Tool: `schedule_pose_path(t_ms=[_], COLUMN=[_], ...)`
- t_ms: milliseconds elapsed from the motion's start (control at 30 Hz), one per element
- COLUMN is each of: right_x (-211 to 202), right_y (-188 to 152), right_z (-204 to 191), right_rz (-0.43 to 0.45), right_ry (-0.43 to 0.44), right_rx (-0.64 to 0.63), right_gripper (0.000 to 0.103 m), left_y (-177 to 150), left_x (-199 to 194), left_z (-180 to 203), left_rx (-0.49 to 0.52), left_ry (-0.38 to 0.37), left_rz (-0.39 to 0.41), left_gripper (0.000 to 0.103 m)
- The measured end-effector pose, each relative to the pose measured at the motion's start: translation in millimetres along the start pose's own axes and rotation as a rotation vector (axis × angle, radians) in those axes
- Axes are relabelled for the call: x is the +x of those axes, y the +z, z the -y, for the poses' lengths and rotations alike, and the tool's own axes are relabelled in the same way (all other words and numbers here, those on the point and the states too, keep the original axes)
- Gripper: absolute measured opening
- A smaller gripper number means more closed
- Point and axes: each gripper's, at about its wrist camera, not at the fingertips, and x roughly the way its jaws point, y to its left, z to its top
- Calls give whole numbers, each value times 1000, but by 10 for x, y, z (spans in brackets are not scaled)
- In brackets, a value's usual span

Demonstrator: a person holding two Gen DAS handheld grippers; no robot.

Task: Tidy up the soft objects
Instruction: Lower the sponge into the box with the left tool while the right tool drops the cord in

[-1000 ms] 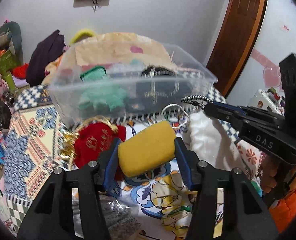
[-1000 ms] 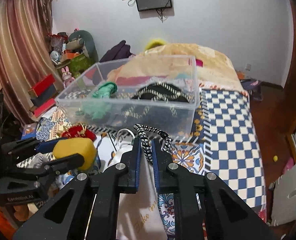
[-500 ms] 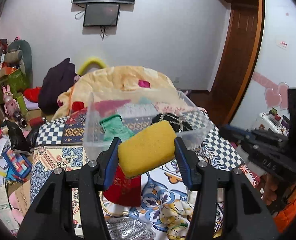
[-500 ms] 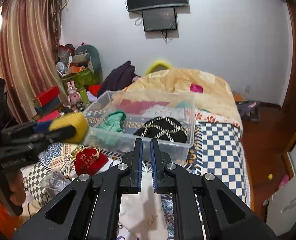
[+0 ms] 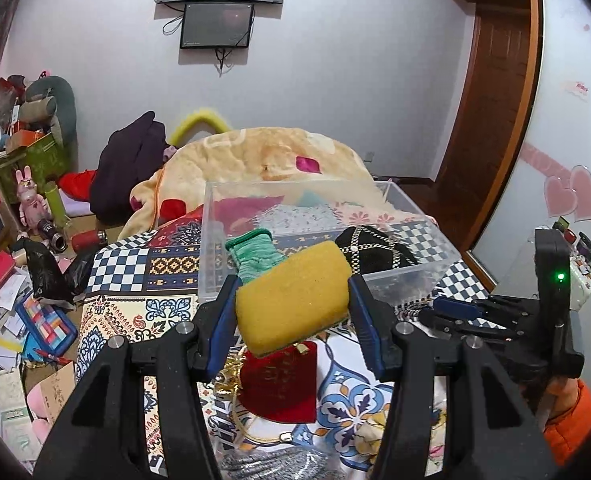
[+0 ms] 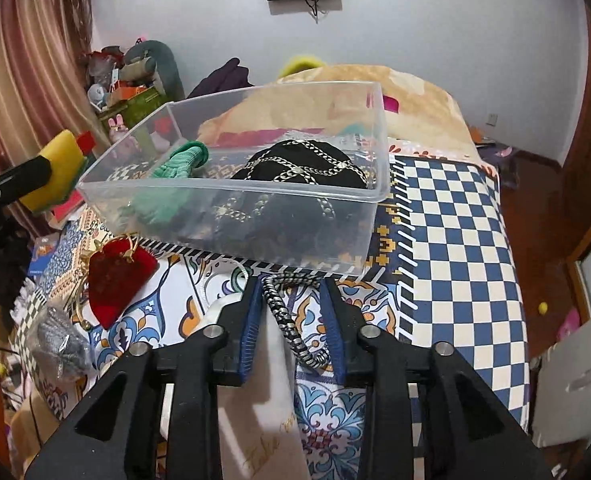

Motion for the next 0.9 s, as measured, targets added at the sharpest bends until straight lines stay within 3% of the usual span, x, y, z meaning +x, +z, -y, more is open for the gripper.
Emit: schedule_pose_path(t_ms=[33, 133, 367, 700, 900], right_x=[6, -16, -281, -854, -947], right_y=[-2, -19, -57, 231, 411], right_z=[6, -5, -6, -128, -220], right_rz=[-4, -1, 56, 233, 291], right_ry=[-1, -8, -4, 6, 11], right_rx=[-3, -19, -37, -60, -72], right_gripper=[12, 8, 6, 6, 6], left_y=[2, 16, 107, 368, 445], left_x=[14, 46, 90, 114, 334], left_z=[-9, -38, -91, -87, -78], left_rx=[0, 1, 0, 33, 56], left_ry=[3, 10, 28, 71, 86], left_rz=[-2, -2, 11, 59, 22], left_gripper=[53, 53, 53, 53, 53])
